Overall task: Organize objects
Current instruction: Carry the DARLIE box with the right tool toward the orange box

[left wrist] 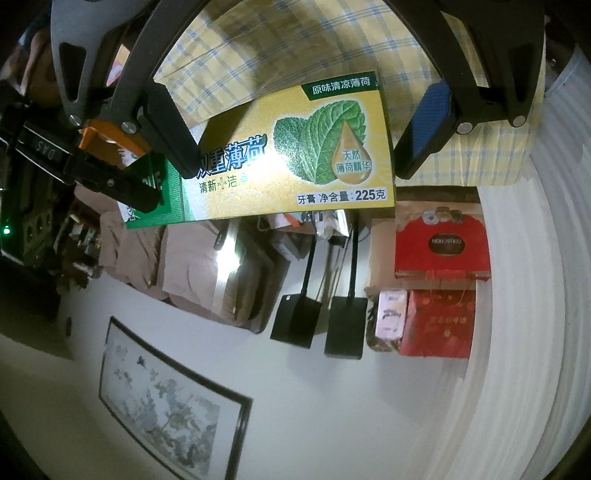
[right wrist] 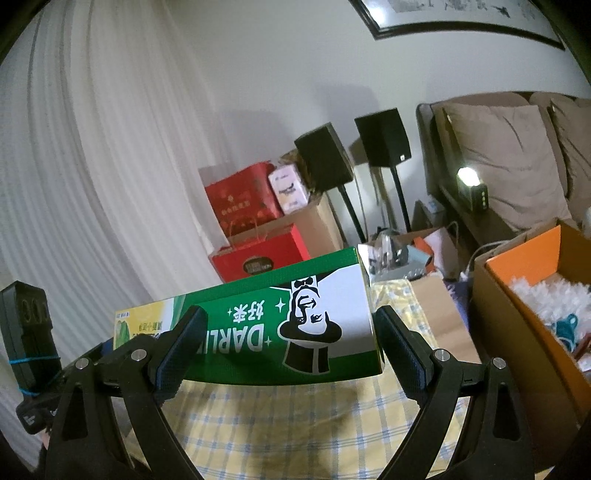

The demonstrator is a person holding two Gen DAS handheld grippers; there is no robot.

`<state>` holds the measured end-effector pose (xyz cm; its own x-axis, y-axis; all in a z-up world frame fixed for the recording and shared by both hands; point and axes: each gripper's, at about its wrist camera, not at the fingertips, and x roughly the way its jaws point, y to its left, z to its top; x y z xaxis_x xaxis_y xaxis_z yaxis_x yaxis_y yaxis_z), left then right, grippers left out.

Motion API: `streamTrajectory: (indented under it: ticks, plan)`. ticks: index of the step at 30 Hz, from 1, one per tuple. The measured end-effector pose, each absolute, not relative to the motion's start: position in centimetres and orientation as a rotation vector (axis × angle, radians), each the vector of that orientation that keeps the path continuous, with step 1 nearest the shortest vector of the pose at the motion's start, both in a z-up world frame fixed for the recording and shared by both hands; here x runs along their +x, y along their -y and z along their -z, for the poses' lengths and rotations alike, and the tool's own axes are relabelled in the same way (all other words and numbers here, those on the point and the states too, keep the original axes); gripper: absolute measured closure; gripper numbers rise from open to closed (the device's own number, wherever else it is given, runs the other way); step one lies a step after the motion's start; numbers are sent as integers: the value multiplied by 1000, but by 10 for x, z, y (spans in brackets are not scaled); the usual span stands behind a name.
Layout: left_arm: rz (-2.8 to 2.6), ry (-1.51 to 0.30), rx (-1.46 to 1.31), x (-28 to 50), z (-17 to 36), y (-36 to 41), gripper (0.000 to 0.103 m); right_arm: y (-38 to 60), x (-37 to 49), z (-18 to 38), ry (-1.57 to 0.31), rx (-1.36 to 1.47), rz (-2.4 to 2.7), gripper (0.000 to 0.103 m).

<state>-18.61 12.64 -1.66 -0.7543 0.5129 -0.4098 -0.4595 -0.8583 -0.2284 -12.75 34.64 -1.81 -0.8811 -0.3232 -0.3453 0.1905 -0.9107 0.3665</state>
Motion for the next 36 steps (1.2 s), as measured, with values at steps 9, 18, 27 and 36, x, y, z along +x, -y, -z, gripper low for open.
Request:
streamTrajectory:
  ticks: [9,18,27,36]
  plan:
    - [-2519,144,-600,-176,5,-137,0,-356,-110,4,466,536,2803,9]
    - [-2515,119,-578,-168,-5,-147,0,-365,-101,-2,478,498,2816,10]
    - [-2504,112,-544,-159,-16,-160,0,-378,-85,-11,488,451,2841,10]
    - [-2488,71,-501,-146,-30,-184,0,-402,-69,-19,541,389,2862,11]
